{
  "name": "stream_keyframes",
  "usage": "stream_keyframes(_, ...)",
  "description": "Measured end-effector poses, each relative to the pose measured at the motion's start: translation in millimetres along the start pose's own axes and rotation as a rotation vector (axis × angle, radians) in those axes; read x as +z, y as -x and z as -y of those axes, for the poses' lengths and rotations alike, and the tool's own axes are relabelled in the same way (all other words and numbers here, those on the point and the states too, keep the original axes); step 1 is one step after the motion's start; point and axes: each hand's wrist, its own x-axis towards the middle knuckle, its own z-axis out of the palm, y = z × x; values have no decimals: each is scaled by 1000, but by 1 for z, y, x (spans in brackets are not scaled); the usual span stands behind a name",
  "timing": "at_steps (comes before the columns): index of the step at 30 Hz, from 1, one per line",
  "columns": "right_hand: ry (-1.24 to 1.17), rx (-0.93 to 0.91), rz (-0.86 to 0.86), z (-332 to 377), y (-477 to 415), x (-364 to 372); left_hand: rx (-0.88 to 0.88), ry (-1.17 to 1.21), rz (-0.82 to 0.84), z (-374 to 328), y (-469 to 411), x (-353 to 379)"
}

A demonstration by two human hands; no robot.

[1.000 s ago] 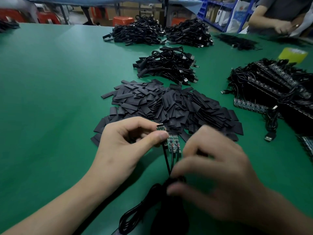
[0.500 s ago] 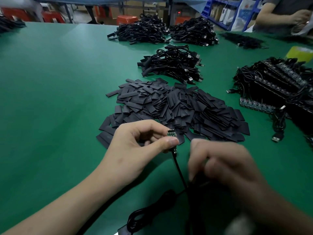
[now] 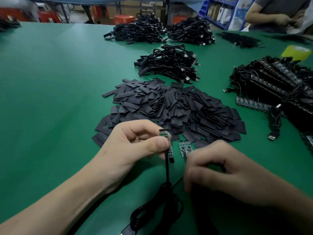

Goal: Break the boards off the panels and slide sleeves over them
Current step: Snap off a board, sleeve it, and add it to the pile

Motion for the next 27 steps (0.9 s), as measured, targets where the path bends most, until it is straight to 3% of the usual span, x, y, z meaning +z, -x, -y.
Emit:
stream_keyframes(5, -9, 16, -264, 3, -5, 31, 126, -284, -207, 3, -3, 6)
stream_keyframes(11, 13, 39, -400, 1, -10, 41, 147, -361, -164, 9, -1, 8)
stream_keyframes(13, -100, 74, -390, 1, -10, 38, 199, -465, -184, 10, 0, 7)
stream_keyframes(15, -241, 49, -392, 1, -9, 31, 256, -745, -249, 11, -1, 2)
stream_keyframes(17, -554, -5, -380, 3, -9, 20, 259, -1059, -263, 12, -3, -1)
stream_keyframes(19, -901, -54, -318, 3, -7, 5, 215, -1259, -195, 14, -4, -1)
stream_keyframes(22, -1128, -71, -258, 3, 0, -23, 175, -1446, -97, 17, -4, 3)
stream_keyframes(24, -1077, -7, -203, 4, 5, -40, 170, -1487, -100, 16, -4, 4)
stream_keyframes(27, -559, 221, -175, 2, 8, -45, 176, -1530, -117, 15, -6, 7)
